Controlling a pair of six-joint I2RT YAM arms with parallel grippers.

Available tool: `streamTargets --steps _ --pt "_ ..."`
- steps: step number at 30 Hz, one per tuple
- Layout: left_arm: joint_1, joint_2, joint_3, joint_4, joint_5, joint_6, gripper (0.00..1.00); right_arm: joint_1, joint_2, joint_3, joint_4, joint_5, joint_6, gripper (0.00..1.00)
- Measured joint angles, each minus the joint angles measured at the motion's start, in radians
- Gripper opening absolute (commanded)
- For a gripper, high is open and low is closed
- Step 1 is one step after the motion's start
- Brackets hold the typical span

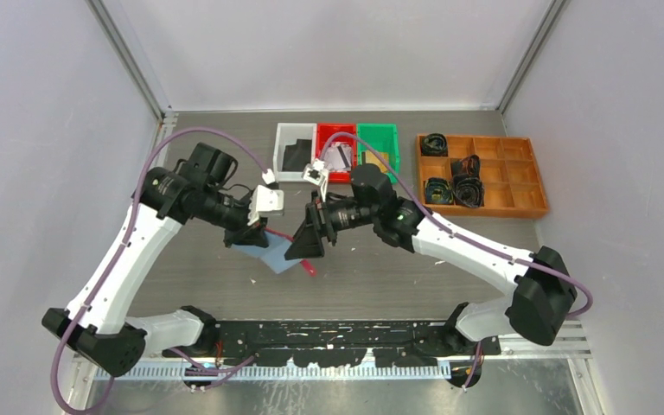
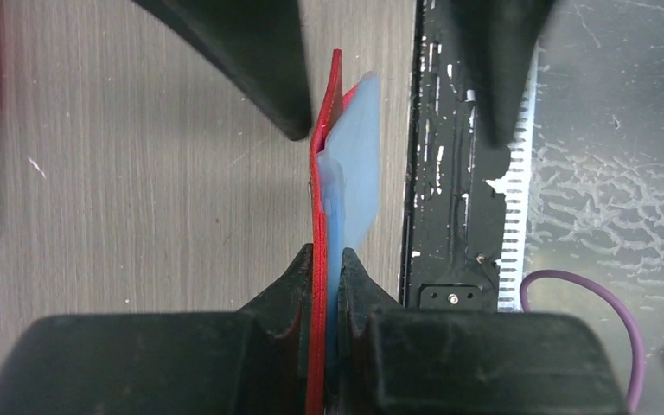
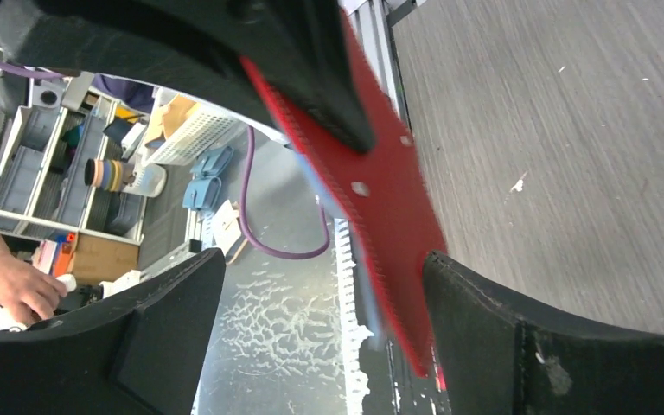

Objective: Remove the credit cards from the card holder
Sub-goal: Place the card holder at the center of the board.

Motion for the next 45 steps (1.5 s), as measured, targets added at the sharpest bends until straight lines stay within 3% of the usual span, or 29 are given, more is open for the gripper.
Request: streamTargets --steps 2,6,8,10,13,18,24,28,35,40,45 --pt "-0.004 0.015 0.002 0.013 -0.026 -0.016 0.00 0.034 0.000 0.000 0.005 0.024 0.005 0.78" --pt "-0.007 0.023 0.001 0.059 -0.080 -0.047 0.08 0.080 0.024 0.014 -0.023 0.129 -0.003 0.39" --pt "-0.014 0.014 -0.008 0.089 -0.106 -0.058 0.22 0.093 0.058 0.038 -0.060 0.206 -0.004 0.21" --pt "-0.024 0.002 -0.019 0.115 -0.129 -0.073 0.46 0.097 0.084 0.047 -0.088 0.281 -0.002 0.05" --pt "-0.031 -0.011 -0.023 0.123 -0.130 -0.081 0.62 0.097 0.104 0.043 -0.109 0.399 0.032 0.01" --pt "-0.032 -0.015 -0.024 0.040 -0.044 -0.051 0.61 0.090 0.105 -0.006 -0.040 0.488 0.110 0.01" --pt "-0.033 -0.009 -0.097 -0.043 0.019 -0.010 0.60 0.088 0.126 -0.061 0.112 0.471 0.187 0.04" --pt "-0.034 0.005 -0.127 -0.055 0.013 0.007 0.60 0.082 0.141 -0.097 0.173 0.448 0.212 0.17" --pt "-0.031 -0.007 -0.237 0.073 -0.198 -0.061 0.55 0.068 0.218 -0.158 0.180 0.453 0.218 0.62" --pt "0.053 -0.006 -0.304 0.130 -0.283 -0.099 0.53 0.062 0.250 -0.165 0.058 0.524 0.196 0.72" --pt "0.129 -0.006 -0.325 0.182 -0.275 -0.128 0.52 0.053 0.137 -0.176 -0.124 0.665 0.152 0.79"
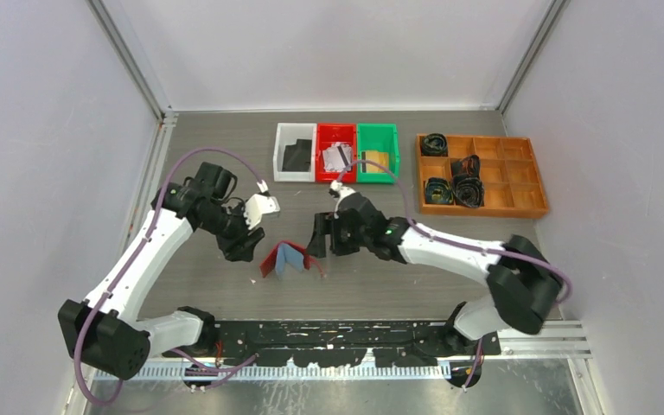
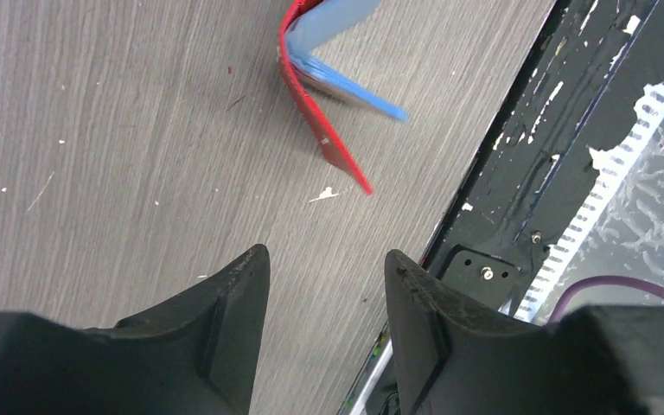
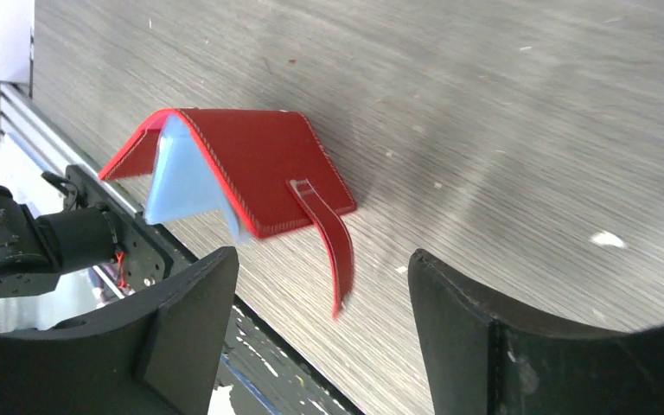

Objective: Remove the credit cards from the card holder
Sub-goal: Place the card holder at the center of the board, then reset both arms

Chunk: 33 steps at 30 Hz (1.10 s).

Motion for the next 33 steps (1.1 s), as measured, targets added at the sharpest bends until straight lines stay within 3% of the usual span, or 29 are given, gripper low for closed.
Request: streamTargets --steps 7,12,15,16,18,21,23,27,33 --pt "0.010 0.003 -0.034 0.079 0.024 -0.085 0.60 -0.071 -0.312 -0.031 -0.175 0.098 -0.050 0.84" --pt "0.050 0.053 -0.045 0.132 0.009 -0.121 0.40 -0.155 -0.405 -0.050 -0.178 0.052 -0.043 0.84" --pt "0.084 0.069 -0.098 0.174 0.002 -0.117 0.38 -0.158 -0.344 -0.050 -0.134 -0.019 -0.019 0.85" --pt "0.090 0.069 -0.122 0.183 -0.001 -0.116 0.42 -0.158 -0.315 -0.050 -0.119 -0.041 -0.010 0.86" --pt "0.092 0.068 -0.173 0.206 -0.006 -0.110 0.59 -0.163 -0.278 -0.055 -0.109 -0.064 0.008 0.90" --pt "0.091 0.068 -0.208 0.235 -0.024 -0.126 0.96 -0.213 -0.280 -0.076 -0.116 -0.072 0.023 0.99" --pt "0.102 0.069 -0.211 0.268 -0.037 -0.156 1.00 -0.270 -0.301 -0.092 -0.128 -0.038 0.024 0.99" --pt "0.209 0.079 -0.209 0.369 -0.015 -0.229 1.00 -0.322 -0.408 -0.135 -0.185 0.198 -0.001 1.00" --pt "0.469 0.090 -0.256 0.681 0.060 -0.413 1.00 -0.353 -0.686 -0.293 -0.150 0.757 -0.045 0.99"
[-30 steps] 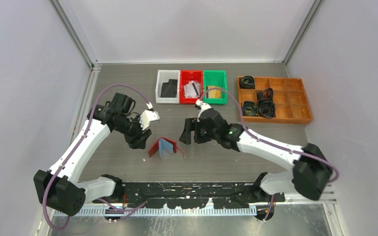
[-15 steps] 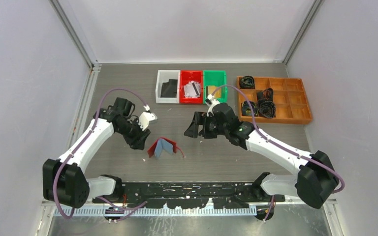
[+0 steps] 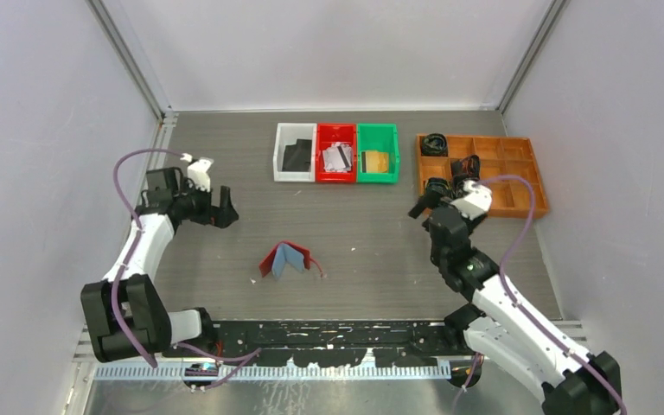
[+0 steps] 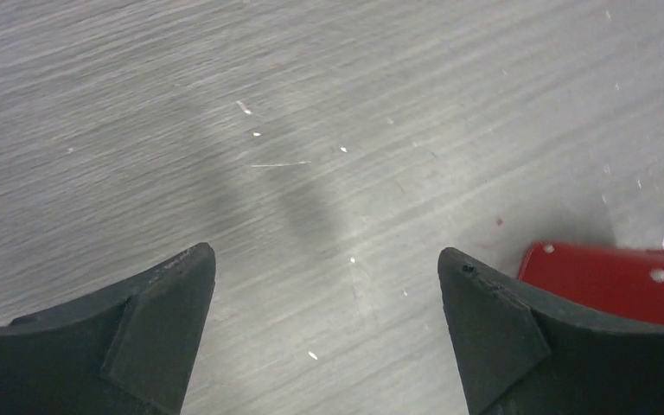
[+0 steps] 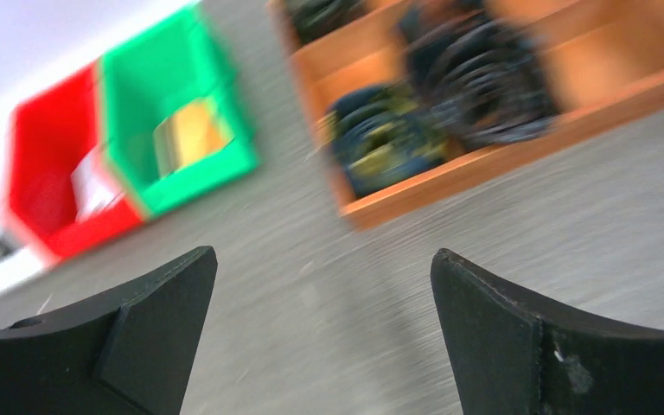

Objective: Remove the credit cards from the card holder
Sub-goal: Reset both arms

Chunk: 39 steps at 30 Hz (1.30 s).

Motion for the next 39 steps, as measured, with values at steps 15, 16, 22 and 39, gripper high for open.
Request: streamTargets --steps 15,16,22,39 --pt "0.106 0.207 -0.370 0.935 -0.006 -0.412 1.00 -0.275 0.130 -0.347 0.680 0.509 -0.326 0.99" --pt "0.106 0.215 -0.380 0.978 -0.014 -0.426 1.00 -0.290 0.164 -0.347 0.695 0.501 -0.327 0.99" --pt "0.105 0.256 -0.436 1.212 -0.039 -0.458 1.00 -0.339 0.366 -0.342 0.835 0.439 -0.333 0.99" --pt "-0.099 0.298 -0.506 1.412 -0.340 -0.356 1.00 -0.510 0.718 -0.161 1.022 -0.071 -0.460 1.00"
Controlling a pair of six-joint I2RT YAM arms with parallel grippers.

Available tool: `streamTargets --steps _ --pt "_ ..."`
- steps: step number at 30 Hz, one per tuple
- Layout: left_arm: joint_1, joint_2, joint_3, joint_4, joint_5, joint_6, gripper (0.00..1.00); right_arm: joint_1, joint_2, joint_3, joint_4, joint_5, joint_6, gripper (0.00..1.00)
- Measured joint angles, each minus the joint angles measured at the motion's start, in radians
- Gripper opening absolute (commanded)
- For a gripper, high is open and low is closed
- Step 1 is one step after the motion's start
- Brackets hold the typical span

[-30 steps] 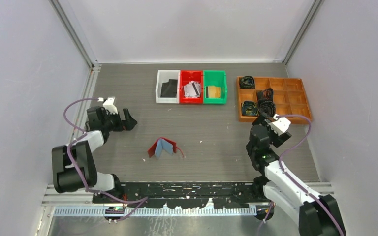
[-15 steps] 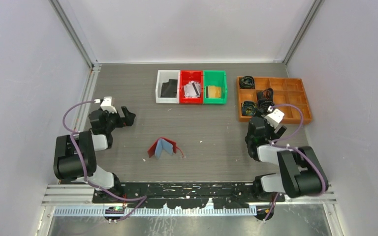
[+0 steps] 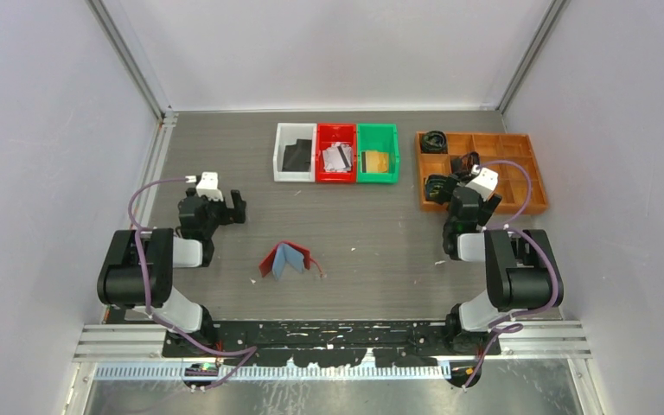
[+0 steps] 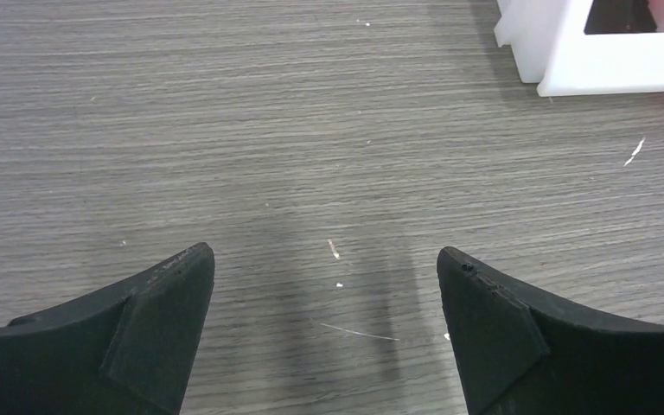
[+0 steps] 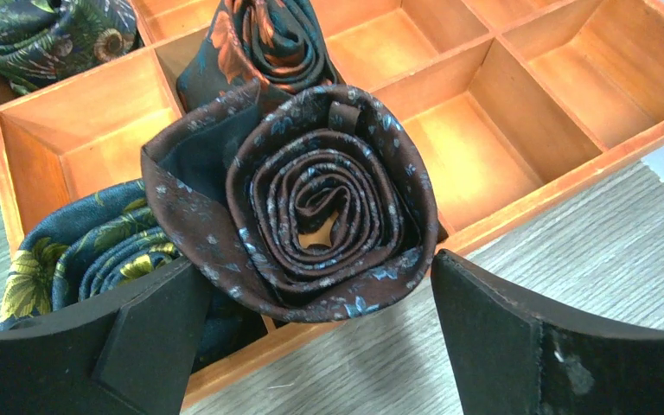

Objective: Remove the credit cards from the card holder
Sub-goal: Reset both arms

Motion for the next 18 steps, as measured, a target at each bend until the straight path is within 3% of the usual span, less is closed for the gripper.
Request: streamTargets --steps 18 --pt "-0.003 0.000 0.000 -0.003 -0.034 0.014 1.00 -0.029 0.000 -0.002 -0.007 -0.084 0.014 1.00"
